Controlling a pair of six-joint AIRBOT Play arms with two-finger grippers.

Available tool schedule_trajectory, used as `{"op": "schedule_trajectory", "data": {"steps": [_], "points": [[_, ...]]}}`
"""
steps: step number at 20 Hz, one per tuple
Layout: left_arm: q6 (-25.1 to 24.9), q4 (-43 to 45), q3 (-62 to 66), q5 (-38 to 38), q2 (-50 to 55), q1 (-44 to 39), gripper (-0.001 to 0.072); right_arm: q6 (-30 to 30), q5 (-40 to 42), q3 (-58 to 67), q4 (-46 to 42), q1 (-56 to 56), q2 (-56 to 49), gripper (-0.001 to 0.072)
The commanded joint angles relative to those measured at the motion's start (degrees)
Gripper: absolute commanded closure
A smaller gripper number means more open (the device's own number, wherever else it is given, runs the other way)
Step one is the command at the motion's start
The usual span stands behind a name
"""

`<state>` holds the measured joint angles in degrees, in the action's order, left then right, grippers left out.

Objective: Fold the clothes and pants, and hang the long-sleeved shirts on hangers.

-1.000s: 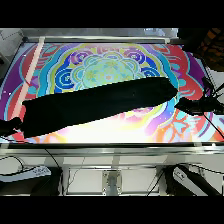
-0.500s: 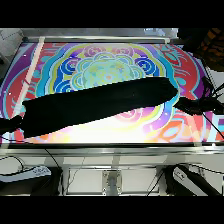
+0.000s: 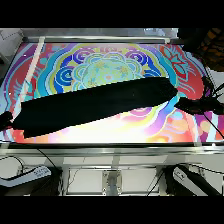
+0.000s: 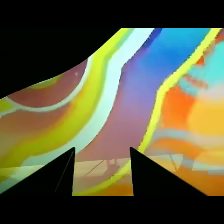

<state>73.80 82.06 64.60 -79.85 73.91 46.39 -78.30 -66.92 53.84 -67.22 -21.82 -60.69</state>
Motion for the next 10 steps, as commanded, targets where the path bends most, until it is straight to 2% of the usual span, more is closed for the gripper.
{"op": "schedule_trajectory", "data": {"steps": [1,7,10], "points": [[1.25,3.10,0.79,-8.31,0.22,0.02,0.0681,1.29,0.87,0.00,-0.72,0.07,0.04,0.0345],[1.20,7.52,-2.21,-7.85,1.31,0.02,0.0677,1.36,1.81,0.00,-0.66,0.07,0.04,0.0345],[1.29,11.17,-2.19,-4.17,1.38,0.02,0.0667,1.33,1.75,-0.02,-0.55,0.07,0.04,0.0345]]}}
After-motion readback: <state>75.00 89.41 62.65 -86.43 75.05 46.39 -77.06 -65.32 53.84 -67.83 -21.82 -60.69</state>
